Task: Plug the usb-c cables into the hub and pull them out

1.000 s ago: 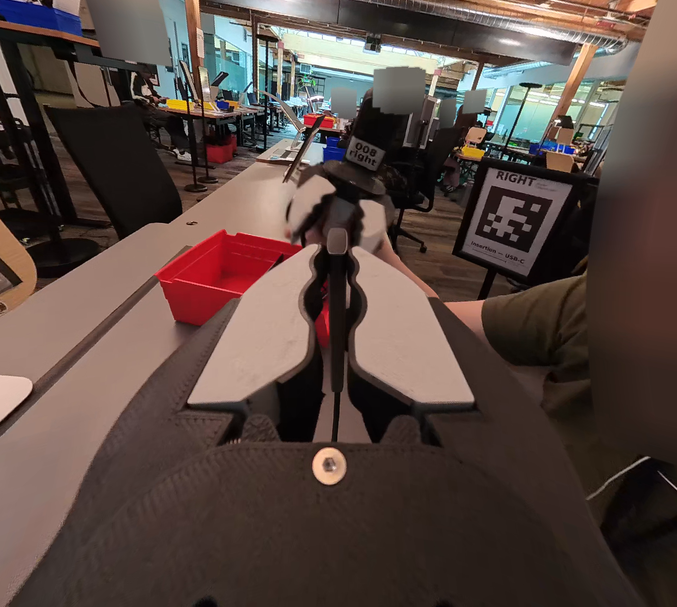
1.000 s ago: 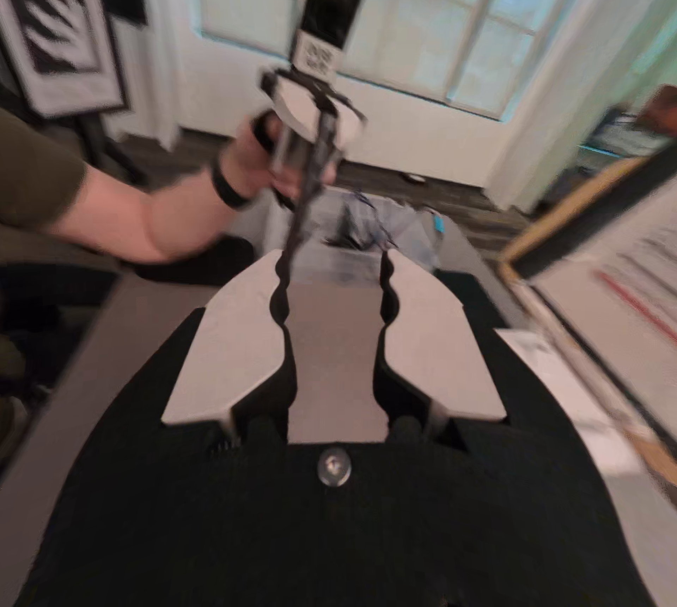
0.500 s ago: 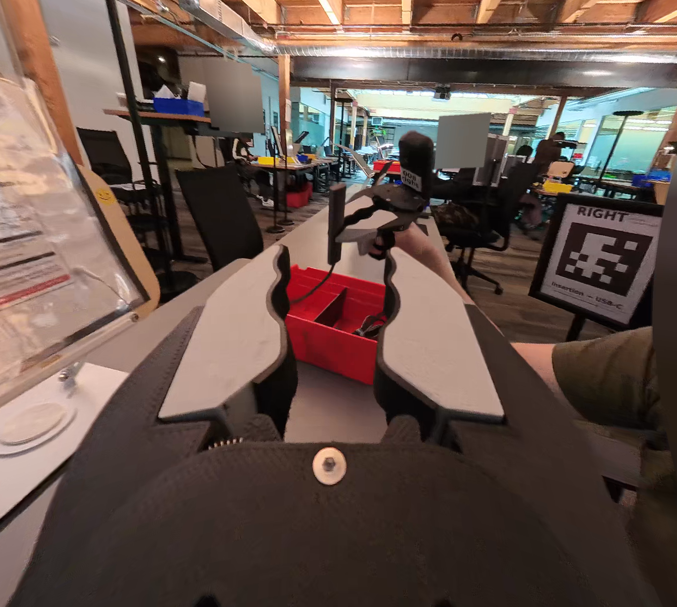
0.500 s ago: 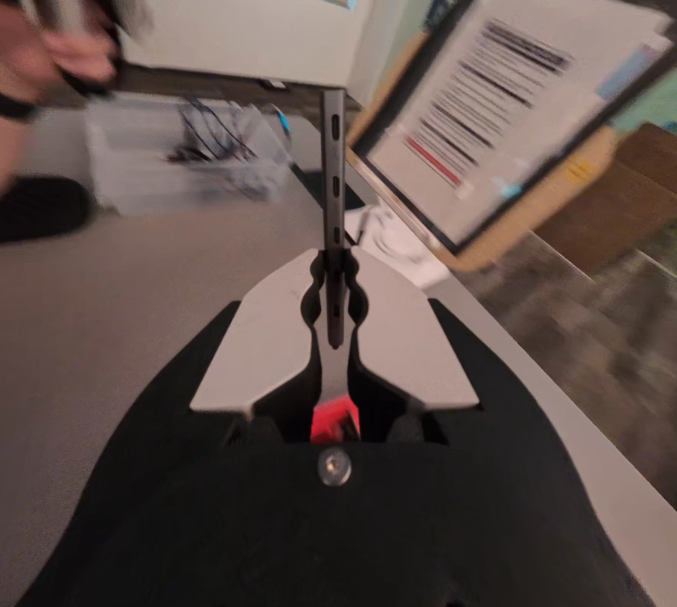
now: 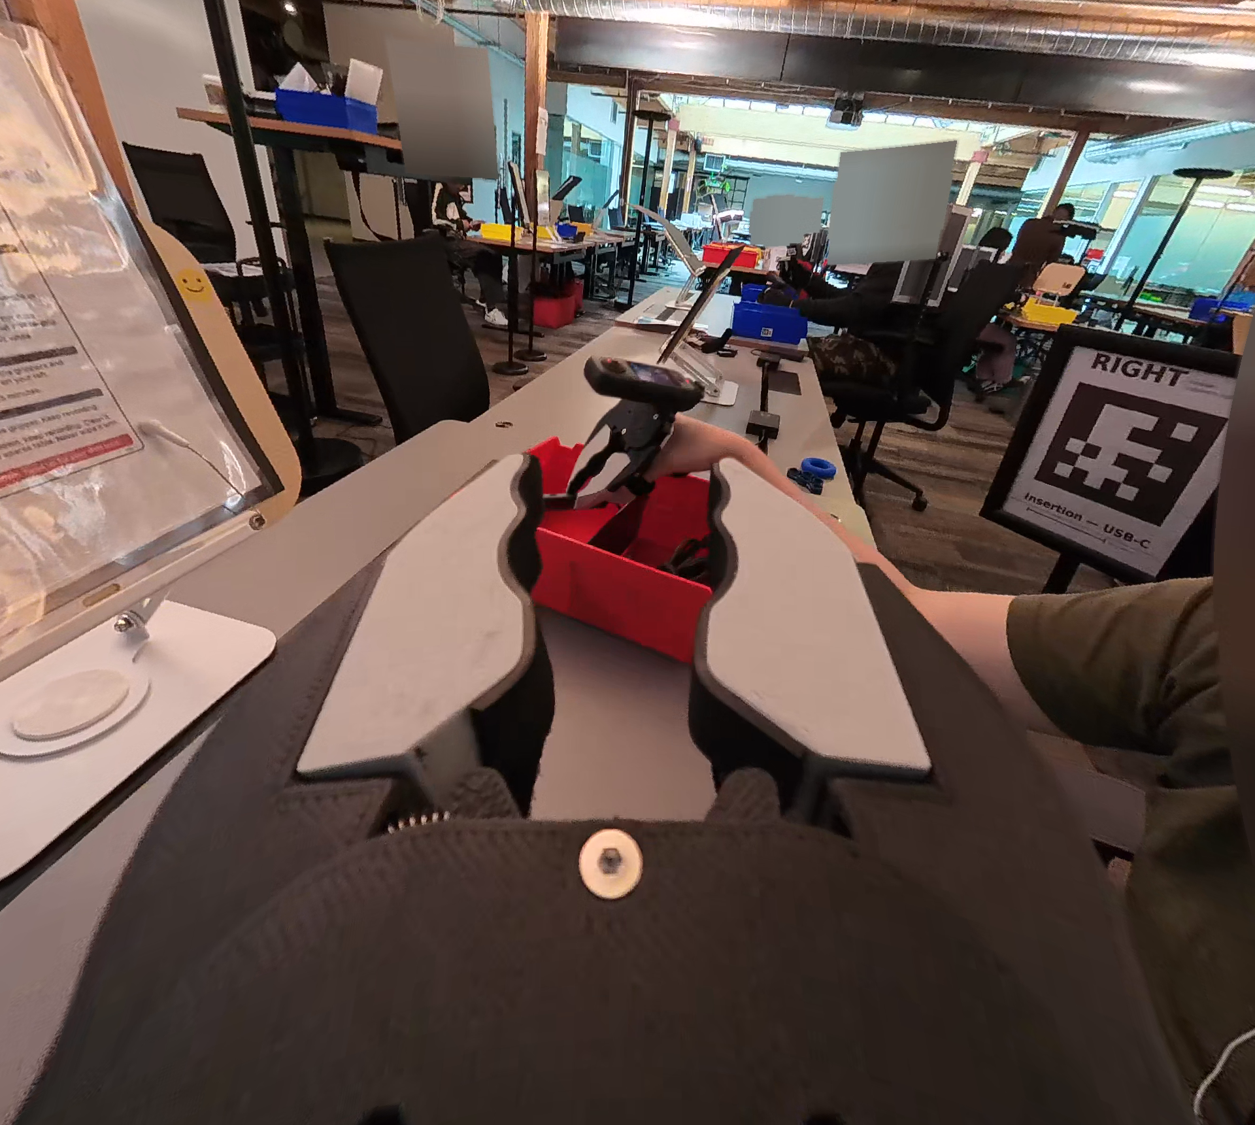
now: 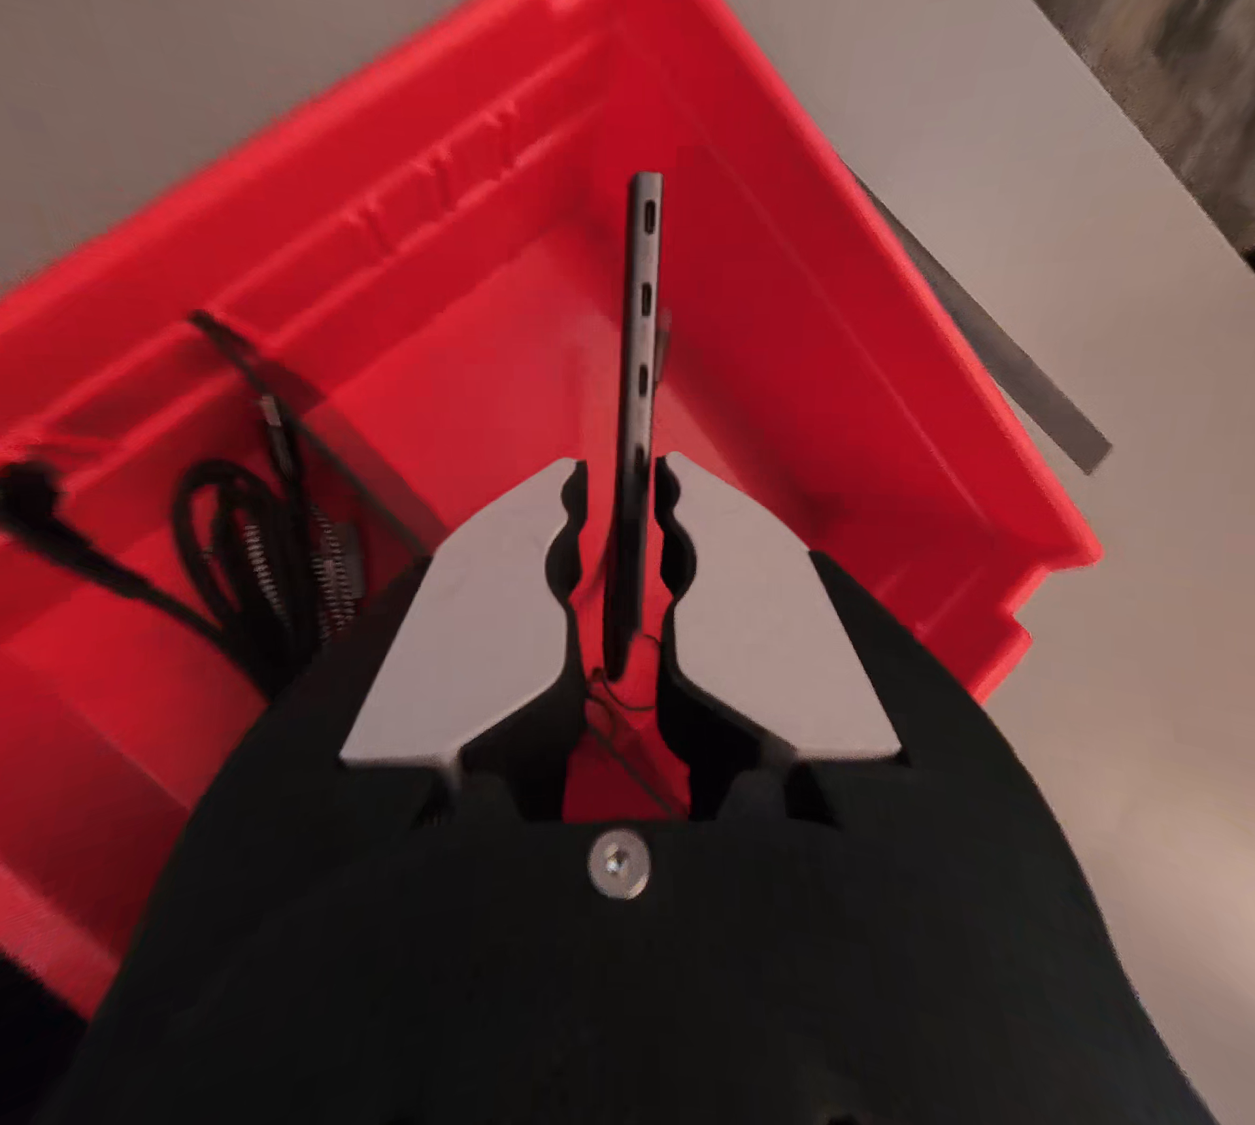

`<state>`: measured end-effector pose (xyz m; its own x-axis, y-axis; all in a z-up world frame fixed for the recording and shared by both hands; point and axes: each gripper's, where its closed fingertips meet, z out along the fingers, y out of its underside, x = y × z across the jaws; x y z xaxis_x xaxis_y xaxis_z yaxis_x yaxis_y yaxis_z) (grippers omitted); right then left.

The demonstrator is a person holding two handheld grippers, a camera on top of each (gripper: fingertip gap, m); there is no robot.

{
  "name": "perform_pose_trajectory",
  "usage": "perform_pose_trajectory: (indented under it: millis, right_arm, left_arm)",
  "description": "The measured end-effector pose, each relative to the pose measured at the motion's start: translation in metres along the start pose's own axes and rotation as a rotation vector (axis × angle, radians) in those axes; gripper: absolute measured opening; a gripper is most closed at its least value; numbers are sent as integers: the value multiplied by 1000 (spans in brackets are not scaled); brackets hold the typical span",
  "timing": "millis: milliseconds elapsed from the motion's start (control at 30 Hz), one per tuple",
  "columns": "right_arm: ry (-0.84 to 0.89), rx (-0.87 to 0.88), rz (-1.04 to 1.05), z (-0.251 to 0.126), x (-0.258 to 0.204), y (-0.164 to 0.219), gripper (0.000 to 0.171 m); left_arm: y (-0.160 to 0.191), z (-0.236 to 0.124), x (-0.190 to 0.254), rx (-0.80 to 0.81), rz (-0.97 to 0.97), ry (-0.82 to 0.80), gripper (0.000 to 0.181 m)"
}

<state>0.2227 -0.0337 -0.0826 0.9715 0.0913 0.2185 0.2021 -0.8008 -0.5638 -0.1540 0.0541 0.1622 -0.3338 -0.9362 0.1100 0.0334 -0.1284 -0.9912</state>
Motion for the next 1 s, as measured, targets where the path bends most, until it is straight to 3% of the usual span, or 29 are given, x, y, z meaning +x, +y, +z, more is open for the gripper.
perform_pose_trajectory:
  millis: [167,300,400,533,700,800,1000]
  right_arm:
    - [248,-28,144,-56,38,10,51]
    - [211,-151,463,-73,44,71,58]
    - [61,-272,634,-60,31,114,42]
    - [-224,-322,789,-44,-5,125,14]
    - [-167,-250,921,-34,15,120,9]
    - [-171,-234,961,-35,19,123,10]
    - [-38,-264,926,-39,40,138,6]
  left_arm:
    - [-5,-9,-2,5,-2,-19,46]
    - [-20,-31,-6,36,36,-83,46]
    - [-34,-51,-6,81,63,-125,46]
    - [-50,-75,-7,140,89,-174,44]
    - [-56,-103,-18,151,90,-259,43]
    - [-51,-127,-40,99,94,-406,43]
    - [-13,-173,-91,-94,-7,-648,46]
